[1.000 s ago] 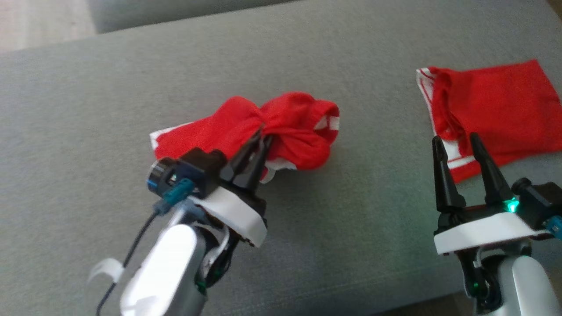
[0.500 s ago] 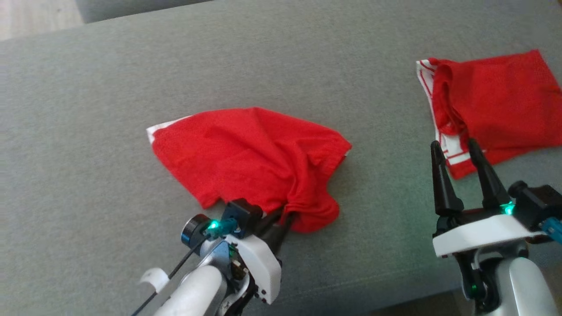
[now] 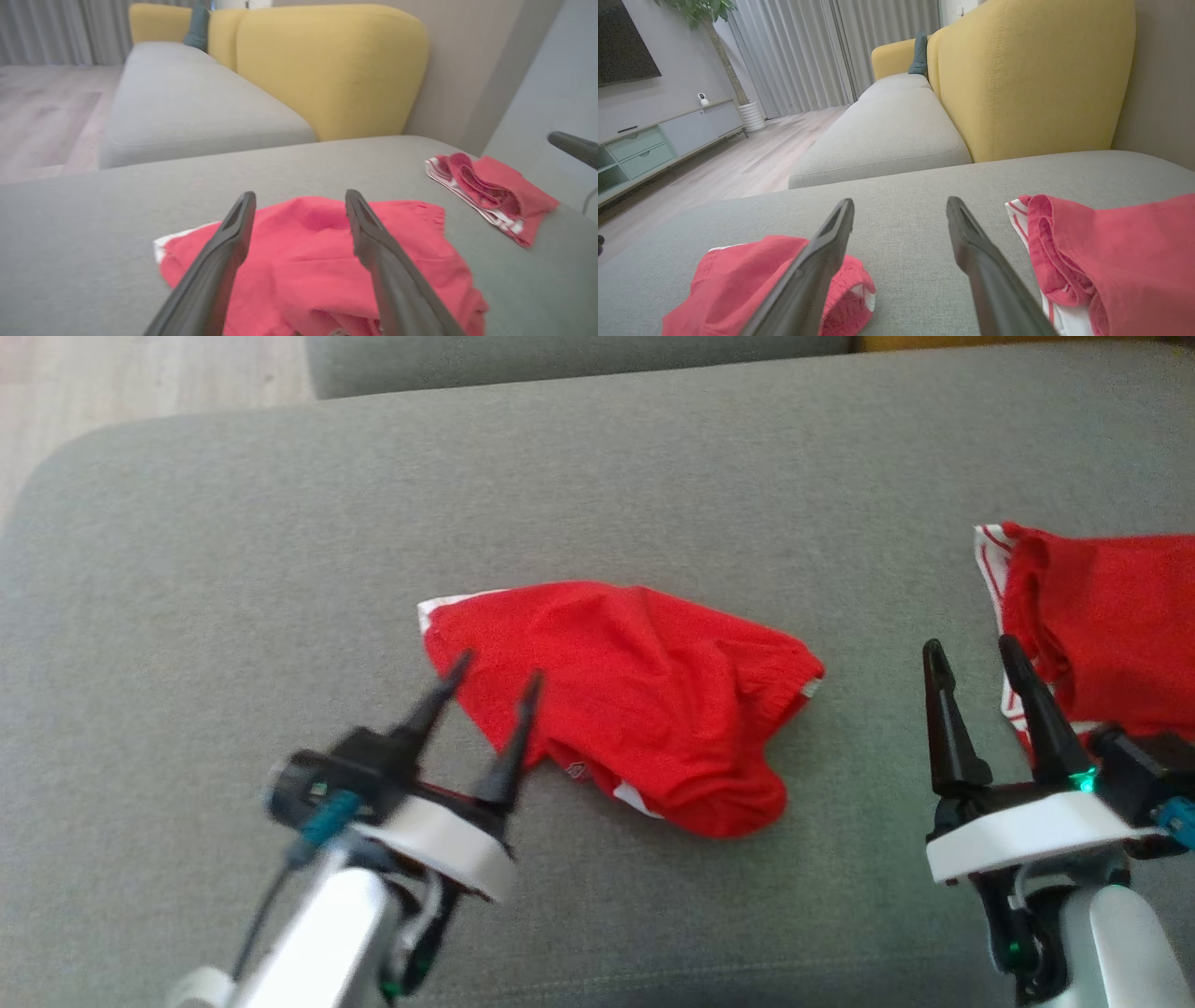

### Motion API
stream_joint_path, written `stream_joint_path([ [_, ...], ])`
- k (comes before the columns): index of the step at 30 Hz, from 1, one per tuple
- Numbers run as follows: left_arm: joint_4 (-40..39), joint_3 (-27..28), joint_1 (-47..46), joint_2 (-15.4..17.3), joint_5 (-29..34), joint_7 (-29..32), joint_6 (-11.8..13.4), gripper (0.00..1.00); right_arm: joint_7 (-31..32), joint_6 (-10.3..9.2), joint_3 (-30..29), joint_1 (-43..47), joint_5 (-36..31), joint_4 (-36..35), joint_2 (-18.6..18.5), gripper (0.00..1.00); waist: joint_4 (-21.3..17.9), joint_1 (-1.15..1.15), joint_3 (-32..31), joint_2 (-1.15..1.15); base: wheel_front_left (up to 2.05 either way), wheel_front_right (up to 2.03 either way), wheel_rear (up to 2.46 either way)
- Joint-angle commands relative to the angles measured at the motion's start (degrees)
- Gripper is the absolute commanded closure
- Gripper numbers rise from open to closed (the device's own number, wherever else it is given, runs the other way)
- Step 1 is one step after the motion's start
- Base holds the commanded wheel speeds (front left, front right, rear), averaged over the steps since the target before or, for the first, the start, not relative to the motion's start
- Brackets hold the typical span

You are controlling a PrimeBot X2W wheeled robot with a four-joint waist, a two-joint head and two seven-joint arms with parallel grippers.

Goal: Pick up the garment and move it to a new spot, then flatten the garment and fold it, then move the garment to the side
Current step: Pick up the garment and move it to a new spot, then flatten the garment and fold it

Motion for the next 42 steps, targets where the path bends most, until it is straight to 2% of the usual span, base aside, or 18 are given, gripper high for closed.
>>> stream_joint_path([
  [1,-2.32,3.33,-1.21,1.45,-0.21,-0.8,0.72,0.0,0.09,-0.05,0.94,-1.09,-0.36,-2.17,-0.21,0.0,1.21,0.0,-0.6,0.0,0.0,0.0,0.0],
  [7,-2.36,10.45,-0.03,5.06,-1.78,-1.92,3.24,0.0,0.75,-0.05,0.42,-0.57,-0.99,-2.57,-0.21,0.0,3.46,0.0,-1.45,0.0,0.0,0.0,0.0],
  [14,-2.61,16.22,3.23,8.72,-3.41,-2.22,3.89,0.0,1.41,-0.05,0.03,-0.14,-1.63,-2.62,-0.21,0.0,4.37,0.0,-2.75,0.0,0.0,0.0,0.0],
  [31,-5.8,15.81,10.21,9.64,-3.4,-1.77,5.0,0.0,2.72,-0.05,-1.35,4.45,-2.85,-2.8,-0.21,0.0,3.29,0.0,-7.33,0.0,0.0,0.0,0.0],
  [42,-8.84,15.37,11.79,10.29,-3.39,-0.02,6.21,0.0,2.95,-0.05,-1.28,5.17,-2.31,-3.47,-0.21,0.0,3.03,0.0,-7.54,0.0,0.0,0.0,0.0],
])
